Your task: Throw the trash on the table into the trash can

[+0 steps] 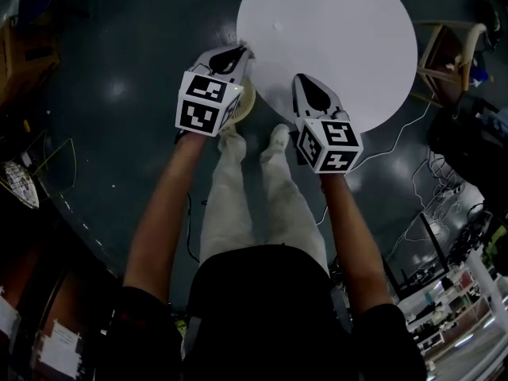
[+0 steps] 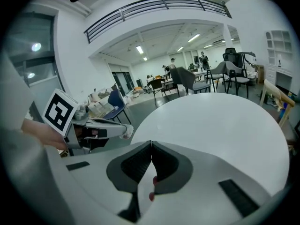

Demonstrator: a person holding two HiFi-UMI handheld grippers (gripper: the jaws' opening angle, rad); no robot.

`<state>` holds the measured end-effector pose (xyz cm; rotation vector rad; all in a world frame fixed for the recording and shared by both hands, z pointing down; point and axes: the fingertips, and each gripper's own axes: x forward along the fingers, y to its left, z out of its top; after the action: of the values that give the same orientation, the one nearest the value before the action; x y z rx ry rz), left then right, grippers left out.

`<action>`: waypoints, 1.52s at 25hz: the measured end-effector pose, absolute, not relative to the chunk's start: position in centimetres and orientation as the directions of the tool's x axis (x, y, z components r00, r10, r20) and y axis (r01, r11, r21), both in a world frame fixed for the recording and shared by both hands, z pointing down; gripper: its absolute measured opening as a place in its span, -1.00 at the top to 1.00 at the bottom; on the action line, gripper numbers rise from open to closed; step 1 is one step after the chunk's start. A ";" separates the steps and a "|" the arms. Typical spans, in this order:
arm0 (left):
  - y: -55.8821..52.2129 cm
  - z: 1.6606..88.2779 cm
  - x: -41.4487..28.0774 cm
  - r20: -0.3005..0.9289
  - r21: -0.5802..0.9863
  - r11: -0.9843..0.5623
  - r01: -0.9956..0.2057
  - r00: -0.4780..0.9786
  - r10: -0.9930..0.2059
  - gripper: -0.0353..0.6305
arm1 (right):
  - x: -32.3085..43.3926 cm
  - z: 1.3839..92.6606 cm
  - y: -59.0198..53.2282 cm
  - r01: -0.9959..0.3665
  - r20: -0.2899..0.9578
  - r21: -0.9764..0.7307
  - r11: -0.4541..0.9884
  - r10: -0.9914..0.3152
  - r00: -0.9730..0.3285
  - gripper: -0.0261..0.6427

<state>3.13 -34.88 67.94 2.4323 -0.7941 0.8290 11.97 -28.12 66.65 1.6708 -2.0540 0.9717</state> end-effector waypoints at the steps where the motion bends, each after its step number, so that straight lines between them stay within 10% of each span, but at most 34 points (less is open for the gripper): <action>1: -34.5 67.9 2.3 0.659 0.224 -0.724 -0.653 0.648 -0.381 0.84 | 11.1 66.7 -28.0 -0.947 0.628 -0.305 0.099 -0.726 -0.279 0.87; 38: -20.6 86.9 -18.7 0.746 0.289 -0.406 -0.867 0.470 -0.473 0.84 | -10.0 83.2 -19.0 -0.859 0.681 -0.386 0.336 -0.525 -0.511 0.87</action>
<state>-18.73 -20.62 86.88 2.0478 -1.1077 0.7541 -10.00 -18.98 83.24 1.2142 -2.1678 1.0249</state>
